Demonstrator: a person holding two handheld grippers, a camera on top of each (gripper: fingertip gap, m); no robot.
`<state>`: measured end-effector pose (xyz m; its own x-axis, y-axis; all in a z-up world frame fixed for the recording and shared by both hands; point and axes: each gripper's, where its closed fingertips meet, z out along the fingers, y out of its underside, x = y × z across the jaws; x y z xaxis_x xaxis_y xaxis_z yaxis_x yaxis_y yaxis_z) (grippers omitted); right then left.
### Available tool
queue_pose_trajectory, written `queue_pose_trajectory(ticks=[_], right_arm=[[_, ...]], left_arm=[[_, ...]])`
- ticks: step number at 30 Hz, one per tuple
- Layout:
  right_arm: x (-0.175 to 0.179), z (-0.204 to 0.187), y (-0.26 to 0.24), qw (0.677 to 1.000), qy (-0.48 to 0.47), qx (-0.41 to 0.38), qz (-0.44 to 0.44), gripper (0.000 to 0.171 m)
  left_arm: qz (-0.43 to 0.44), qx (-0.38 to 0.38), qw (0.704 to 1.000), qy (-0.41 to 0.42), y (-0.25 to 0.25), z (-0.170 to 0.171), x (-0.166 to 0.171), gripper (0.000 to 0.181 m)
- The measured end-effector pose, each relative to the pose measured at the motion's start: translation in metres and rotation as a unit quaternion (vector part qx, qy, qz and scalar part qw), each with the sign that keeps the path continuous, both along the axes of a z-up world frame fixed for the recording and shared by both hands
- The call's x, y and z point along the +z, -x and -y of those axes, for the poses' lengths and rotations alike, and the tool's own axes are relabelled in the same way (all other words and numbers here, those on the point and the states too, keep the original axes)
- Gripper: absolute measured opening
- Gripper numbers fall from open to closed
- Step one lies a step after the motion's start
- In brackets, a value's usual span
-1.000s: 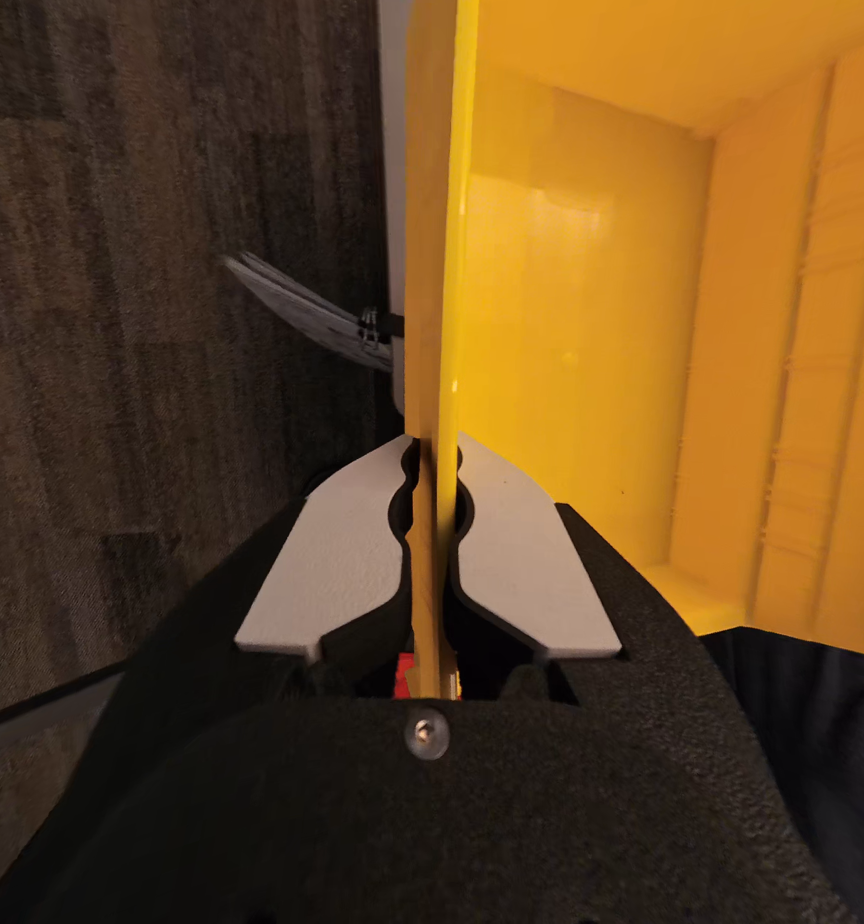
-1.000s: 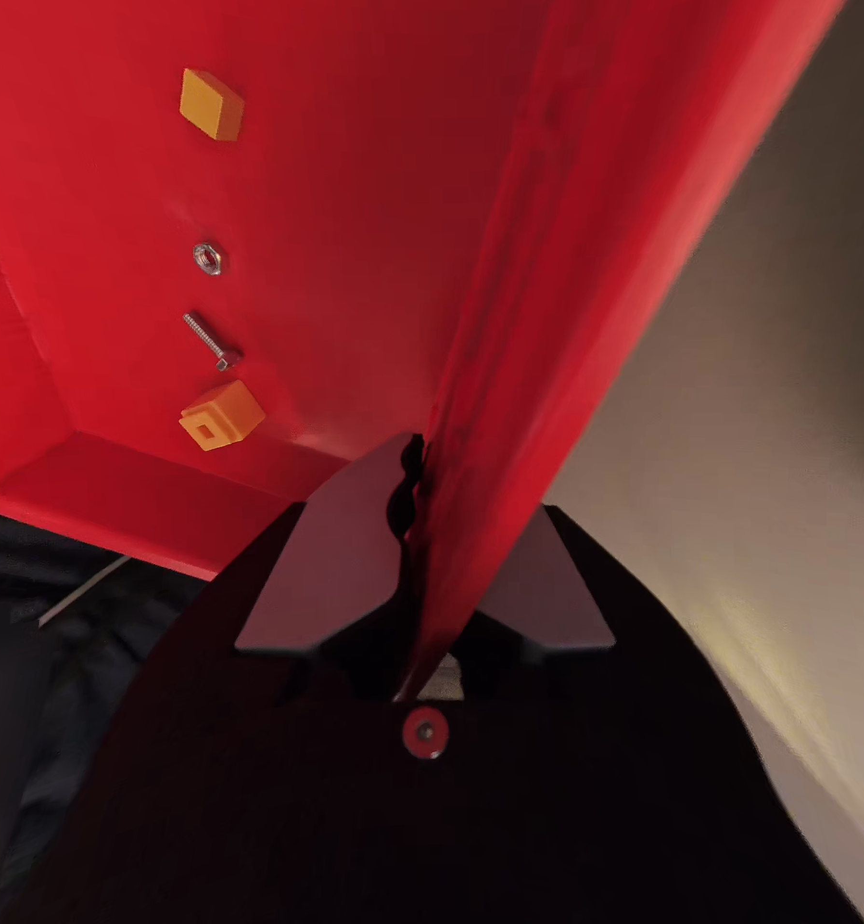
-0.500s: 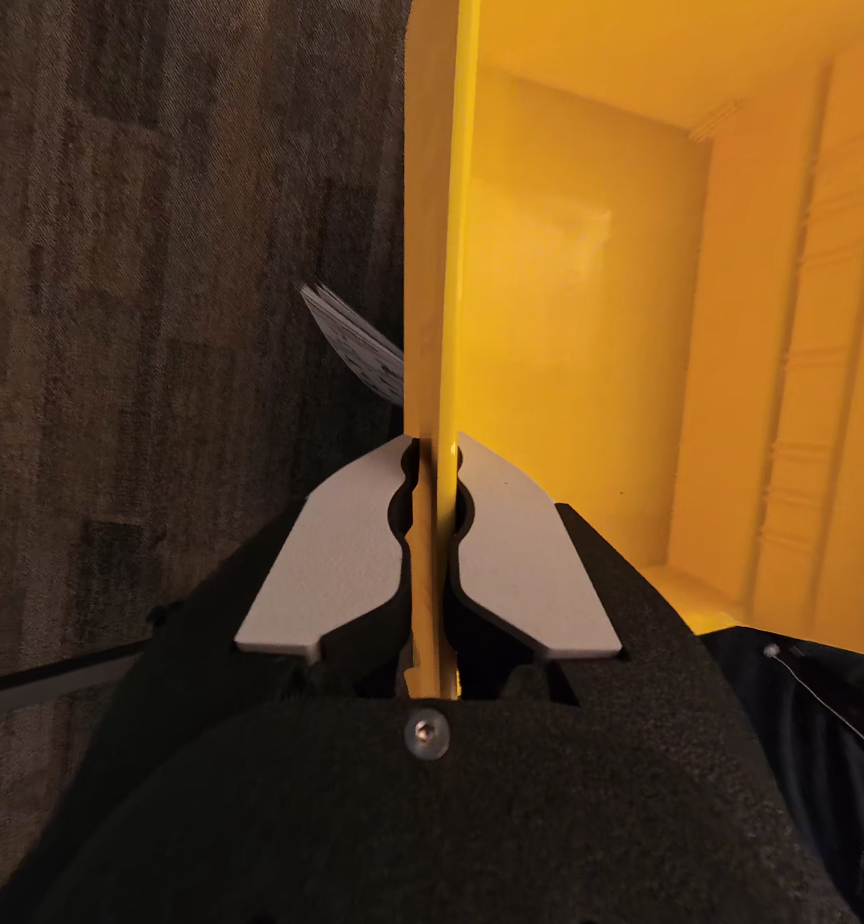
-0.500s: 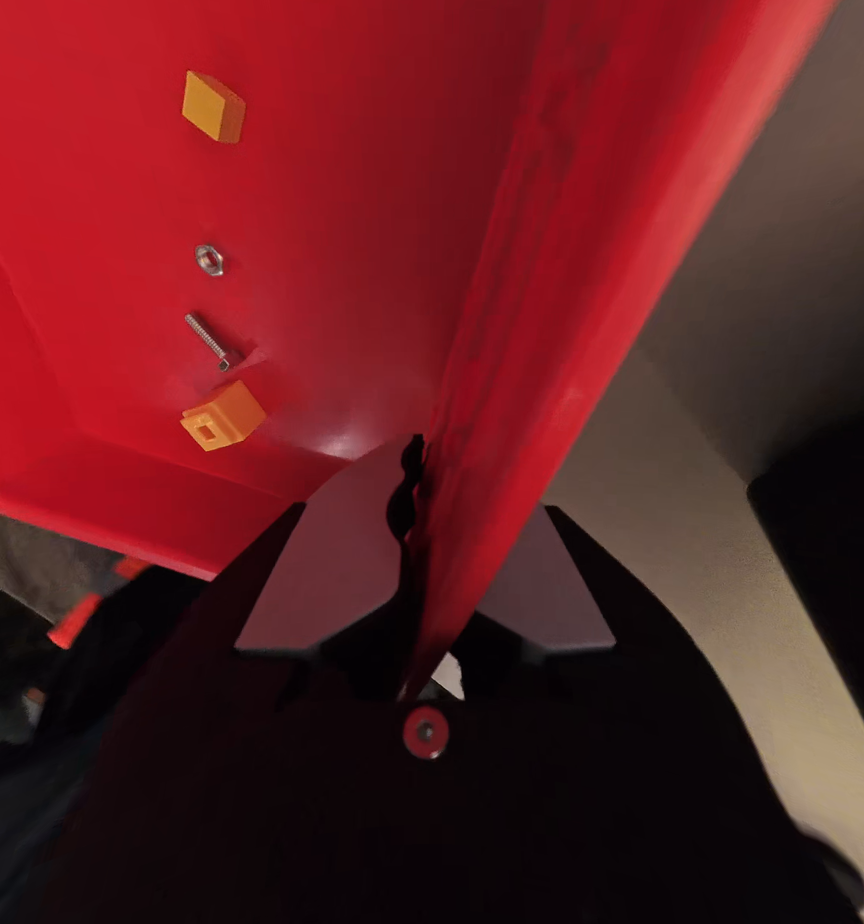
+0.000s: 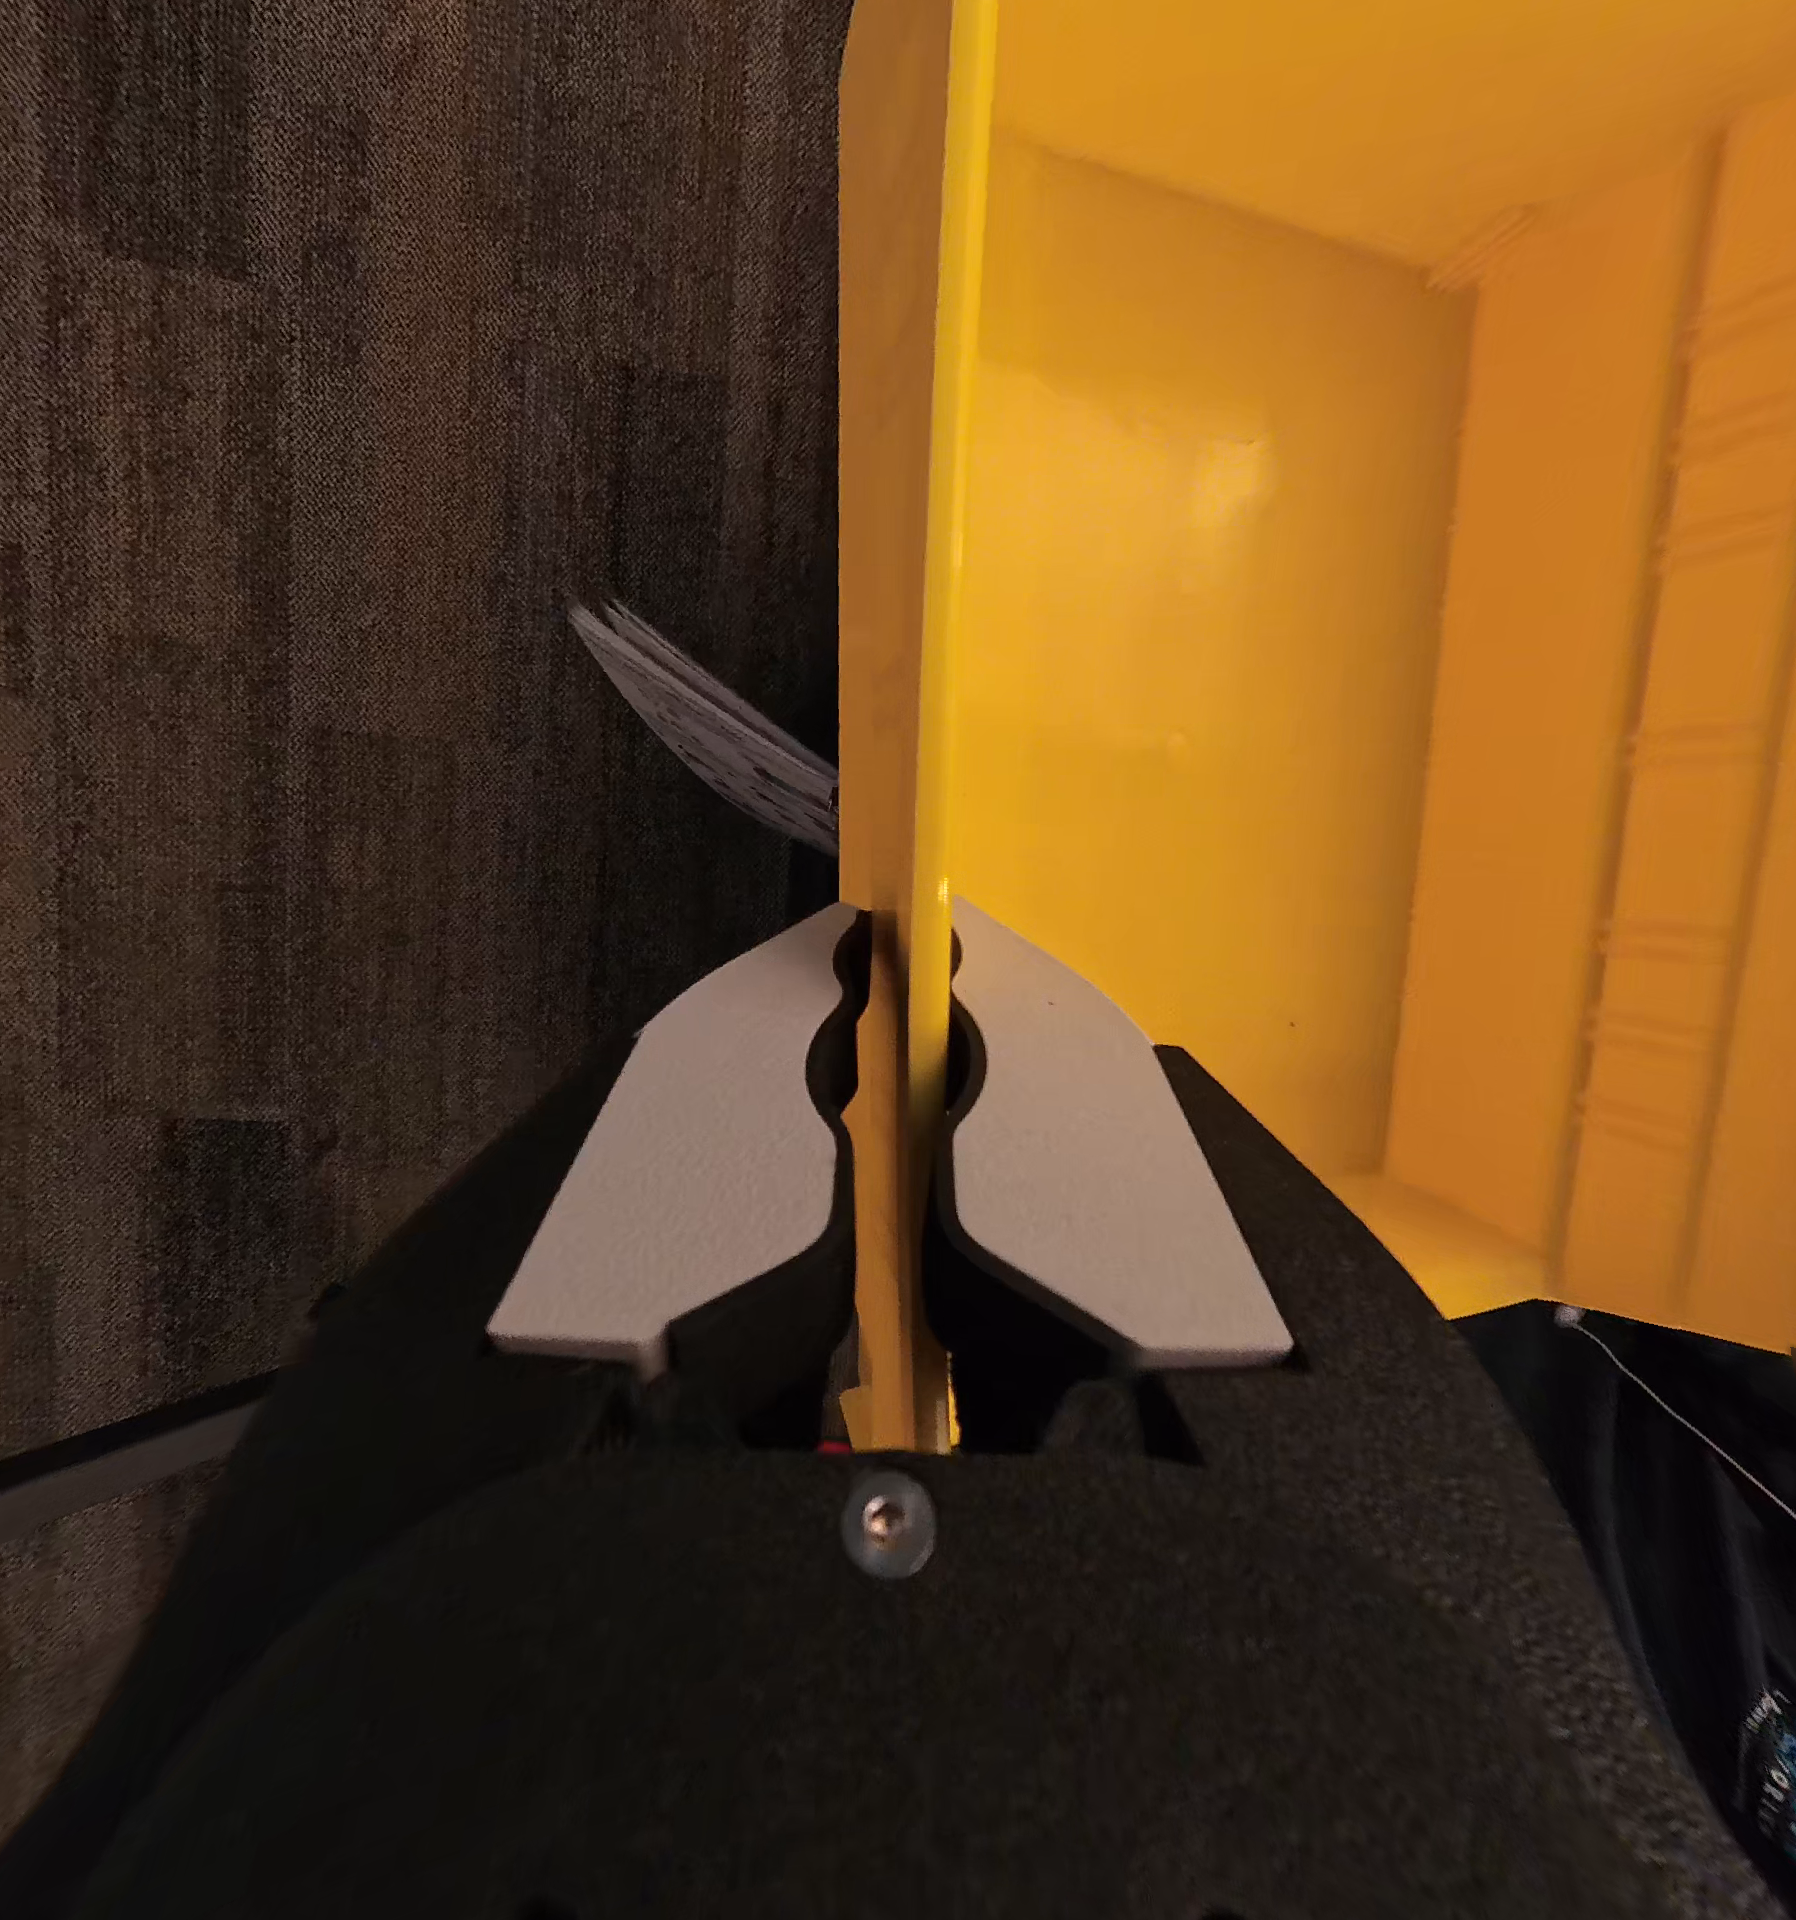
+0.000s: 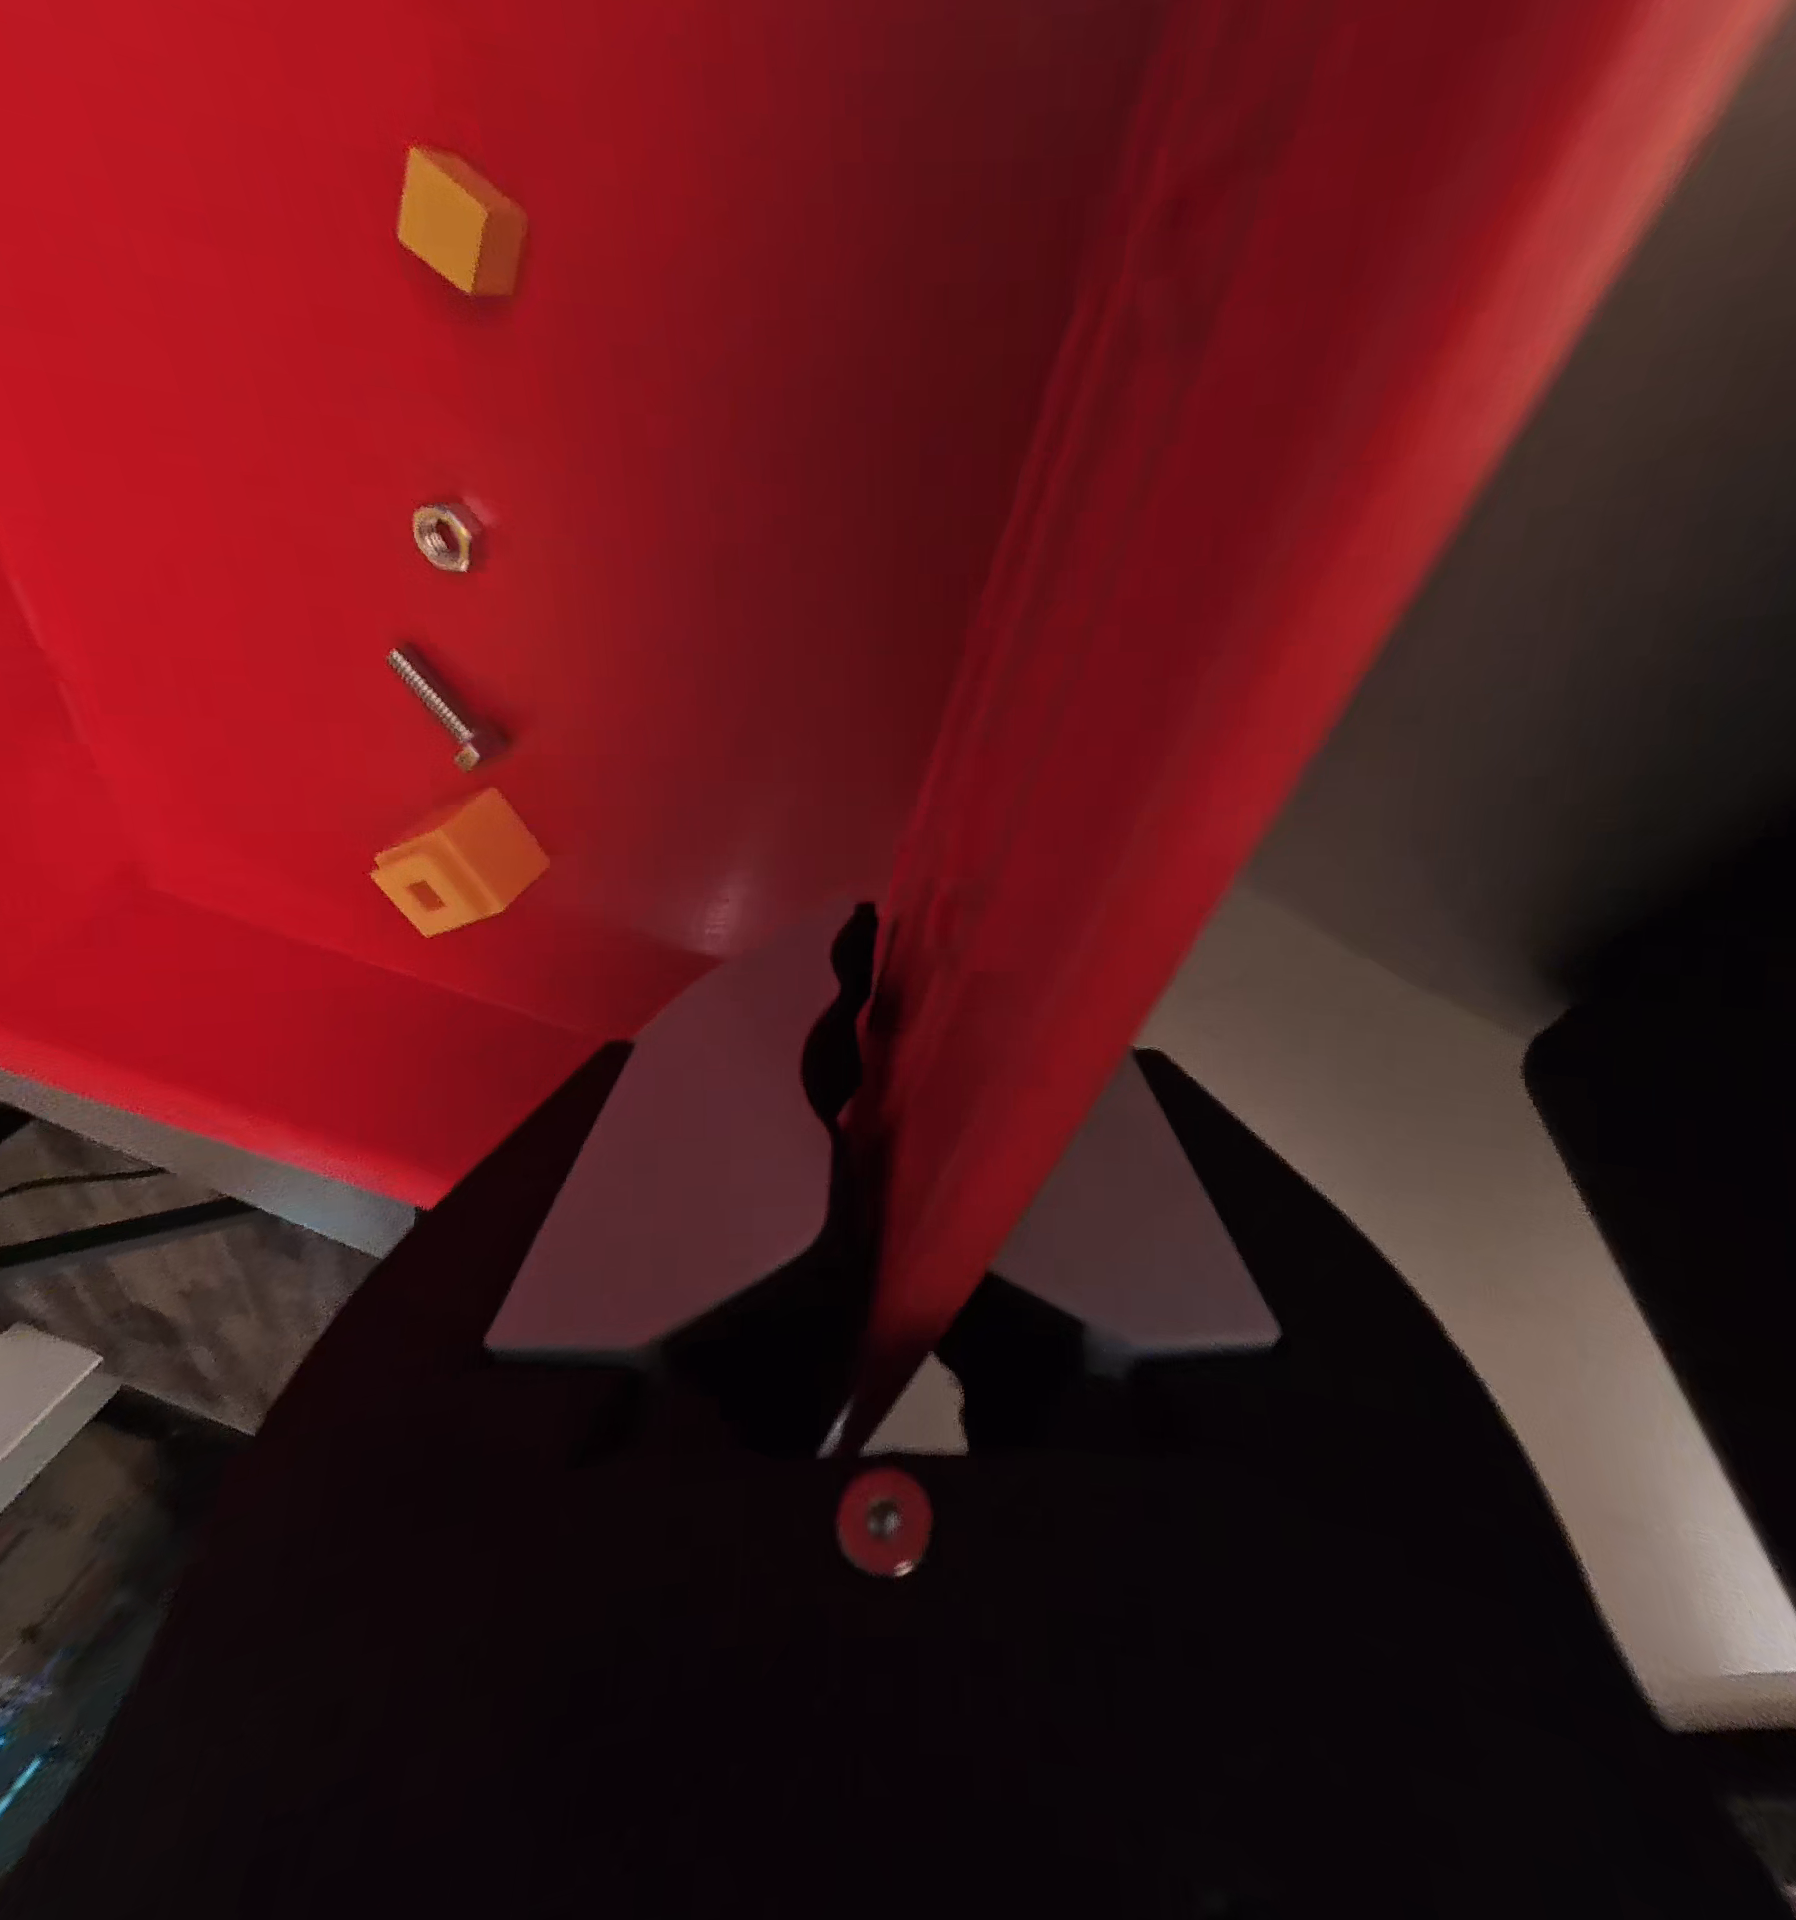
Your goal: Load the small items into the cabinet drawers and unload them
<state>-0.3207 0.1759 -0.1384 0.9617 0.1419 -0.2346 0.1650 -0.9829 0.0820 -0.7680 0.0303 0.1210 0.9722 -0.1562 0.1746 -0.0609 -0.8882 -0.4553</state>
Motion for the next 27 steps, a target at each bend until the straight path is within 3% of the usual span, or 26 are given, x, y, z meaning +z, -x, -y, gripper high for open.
queue_pose_trajectory(ticks=[6, 9, 14, 19, 27], right_arm=[[0.035, -0.013, -0.002, 0.995, -0.084, 0.028, 0.035, 0.028], [0.08, -0.01, -0.002, 0.984, -0.14, 0.098, 0.056, 0.042], [0.174, 0.022, -0.033, 0.944, -0.288, 0.158, 0.038, 0.042], [0.224, 0.092, -0.132, 0.921, -0.358, 0.154, -0.009, 0.042], [0.236, 0.233, -0.349, 0.907, -0.42, -0.016, 0.012, 0.041]], left_arm=[[0.017, -0.014, 1.0, -0.007, -0.017, -0.005, 0.003, 0.008], [0.024, -0.014, 1.0, -0.014, -0.027, -0.01, 0.006, 0.008], [0.011, -0.042, 0.999, -0.013, -0.059, -0.017, 0.012, 0.008], [-0.005, -0.1, 0.995, -0.014, -0.128, -0.031, 0.022, 0.008], [0.02, -0.246, 0.968, -0.036, -0.326, -0.05, 0.07, 0.008]])
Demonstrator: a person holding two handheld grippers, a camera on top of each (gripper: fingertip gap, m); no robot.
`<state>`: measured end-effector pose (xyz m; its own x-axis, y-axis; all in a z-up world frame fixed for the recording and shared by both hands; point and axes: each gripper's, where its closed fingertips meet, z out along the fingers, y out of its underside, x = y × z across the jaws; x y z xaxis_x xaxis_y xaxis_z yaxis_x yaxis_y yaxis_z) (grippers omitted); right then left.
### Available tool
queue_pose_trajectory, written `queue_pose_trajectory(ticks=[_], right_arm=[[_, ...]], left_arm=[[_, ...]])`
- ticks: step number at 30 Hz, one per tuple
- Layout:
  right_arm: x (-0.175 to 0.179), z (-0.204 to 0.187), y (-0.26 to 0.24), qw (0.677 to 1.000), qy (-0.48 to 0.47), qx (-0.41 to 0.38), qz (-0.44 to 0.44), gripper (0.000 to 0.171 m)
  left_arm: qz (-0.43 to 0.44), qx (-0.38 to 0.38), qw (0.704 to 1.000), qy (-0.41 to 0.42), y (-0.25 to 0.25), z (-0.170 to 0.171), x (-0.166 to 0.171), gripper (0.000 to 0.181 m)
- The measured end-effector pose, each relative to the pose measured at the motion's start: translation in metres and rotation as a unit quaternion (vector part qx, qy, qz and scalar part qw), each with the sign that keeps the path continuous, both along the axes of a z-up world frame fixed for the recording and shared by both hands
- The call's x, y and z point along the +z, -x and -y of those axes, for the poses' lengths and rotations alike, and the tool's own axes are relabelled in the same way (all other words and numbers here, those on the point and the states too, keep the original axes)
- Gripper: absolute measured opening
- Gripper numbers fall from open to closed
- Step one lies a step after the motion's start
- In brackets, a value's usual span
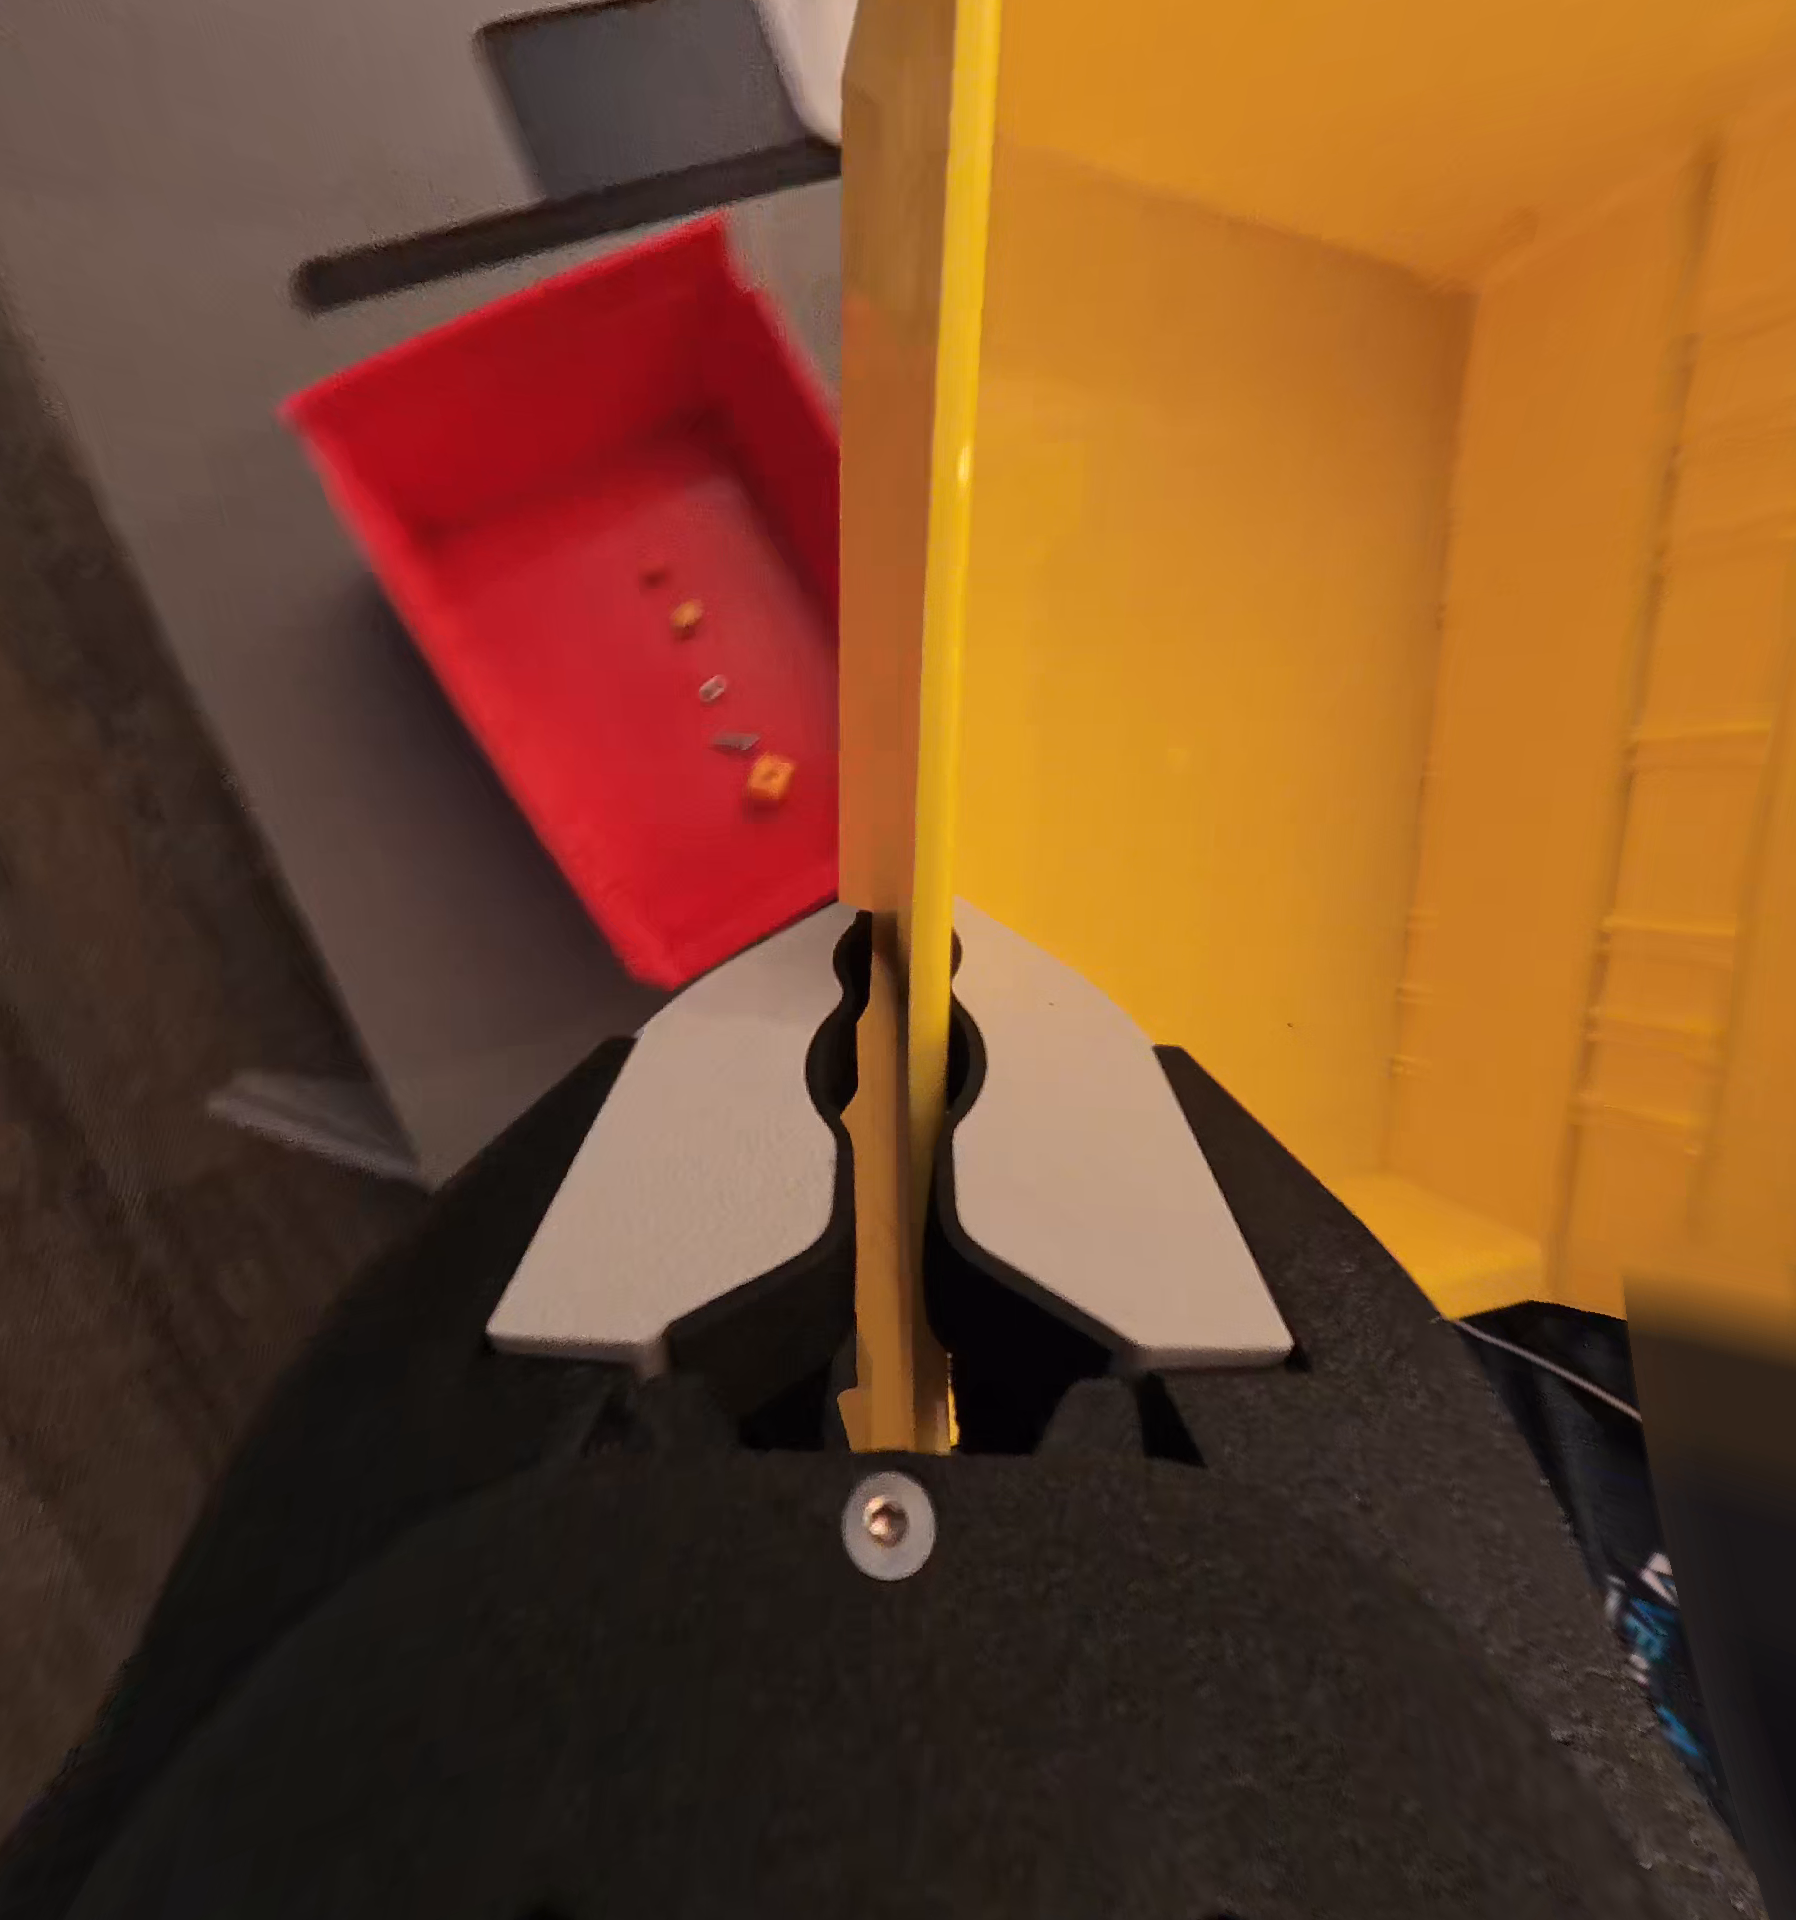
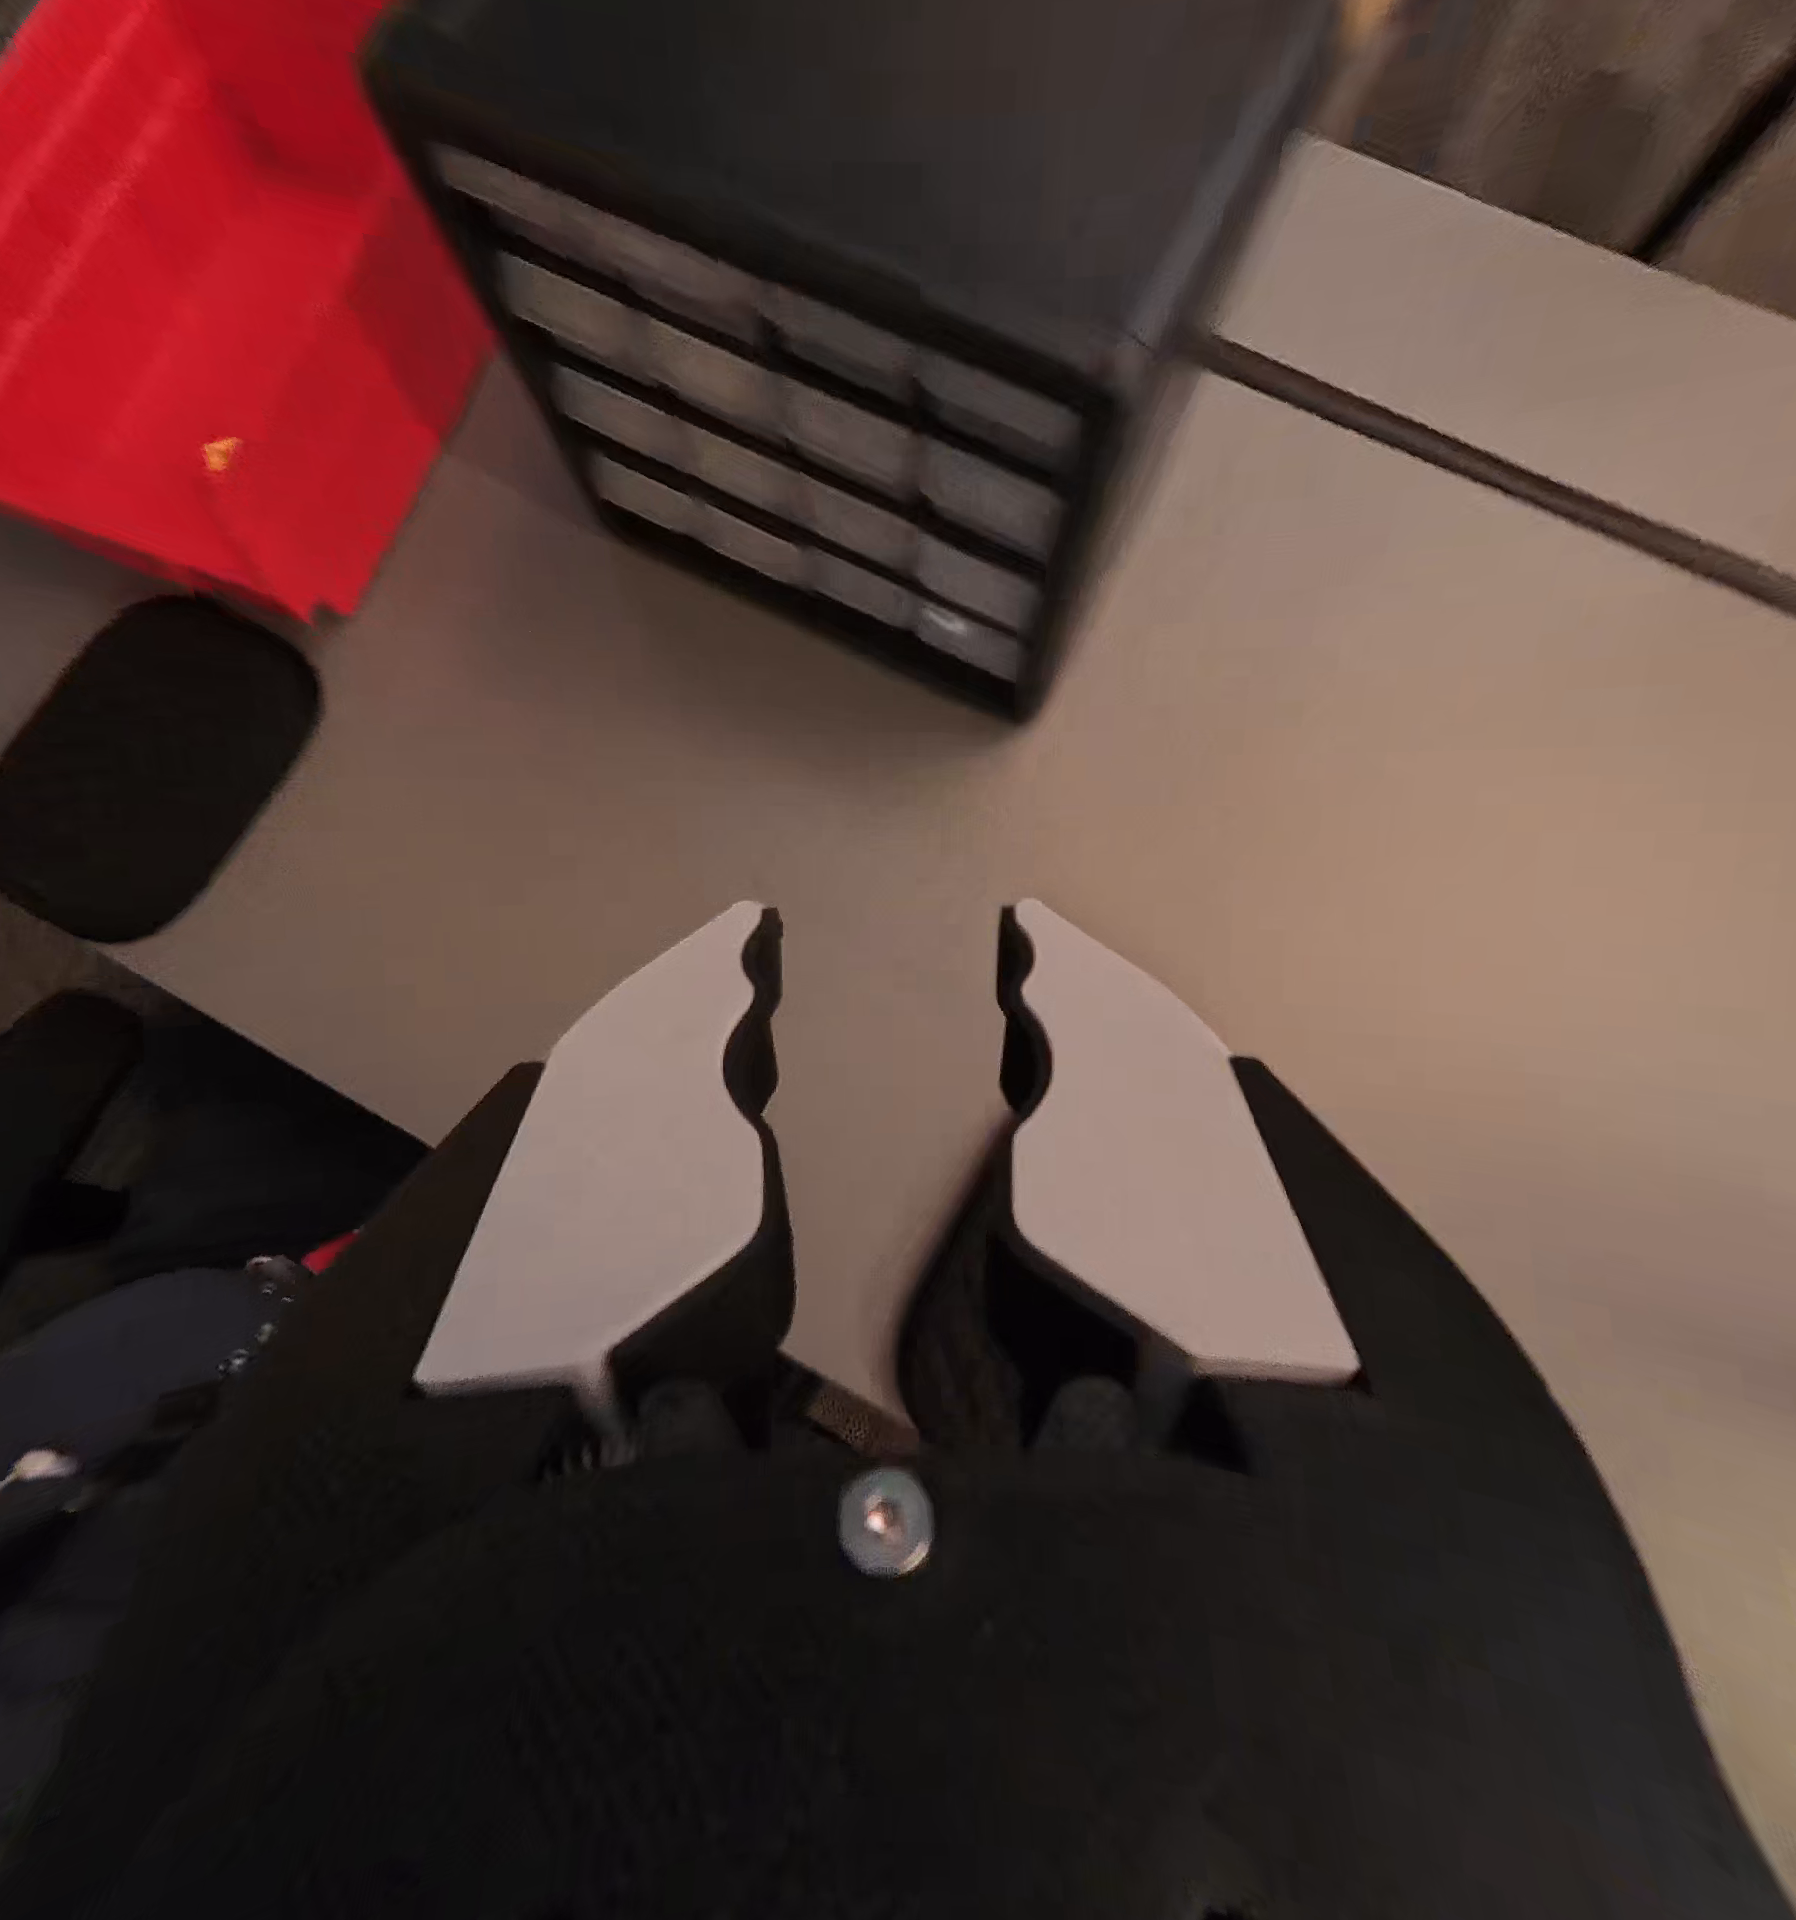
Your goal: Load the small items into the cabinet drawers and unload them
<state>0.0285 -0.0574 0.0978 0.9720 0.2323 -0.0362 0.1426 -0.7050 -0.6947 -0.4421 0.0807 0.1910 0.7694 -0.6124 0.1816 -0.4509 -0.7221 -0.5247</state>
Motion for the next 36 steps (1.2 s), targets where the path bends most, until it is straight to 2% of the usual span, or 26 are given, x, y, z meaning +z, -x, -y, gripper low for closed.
queue_pose_trajectory(ticks=[4, 9, 14, 19, 23, 27, 32, 36], right_arm=[[-0.008, 0.078, -0.059, 0.998, -0.025, -0.057, -0.014, 0.04], [-0.039, 0.161, -0.089, 0.996, -0.026, -0.083, -0.016, 0.038], [-0.069, 0.219, -0.111, 0.992, -0.025, -0.122, 0.016, 0.038], [-0.093, 0.25, -0.112, 0.992, -0.031, -0.121, 0.009, 0.038], [-0.115, 0.262, -0.111, 0.994, -0.025, -0.111, 0.0, 0.038], [-0.142, 0.273, -0.126, 0.992, -0.001, -0.125, -0.007, 0.037], [-0.178, 0.289, -0.154, 0.986, 0.036, -0.161, -0.016, 0.037], [-0.183, 0.29, -0.169, 0.981, 0.012, -0.193, -0.009, 0.037]], left_arm=[[0.033, -0.073, 0.997, 0.01, -0.129, -0.002, 0.014, 0.008], [0.068, -0.148, 0.986, 0.023, -0.296, 0.008, 0.005, 0.008], [0.085, -0.179, 0.979, 0.041, -0.444, 0.027, -0.033, 0.008], [0.077, -0.163, 0.981, 0.067, -0.556, 0.043, -0.102, 0.008], [0.065, -0.118, 0.987, 0.092, -0.605, 0.044, -0.172, 0.008], [0.049, -0.061, 0.991, 0.105, -0.621, 0.031, -0.231, 0.008], [0.027, -0.004, 0.996, 0.089, -0.617, 0.009, -0.272, 0.008], [0.013, 0.033, 0.996, 0.079, -0.608, -0.001, -0.289, 0.008]])
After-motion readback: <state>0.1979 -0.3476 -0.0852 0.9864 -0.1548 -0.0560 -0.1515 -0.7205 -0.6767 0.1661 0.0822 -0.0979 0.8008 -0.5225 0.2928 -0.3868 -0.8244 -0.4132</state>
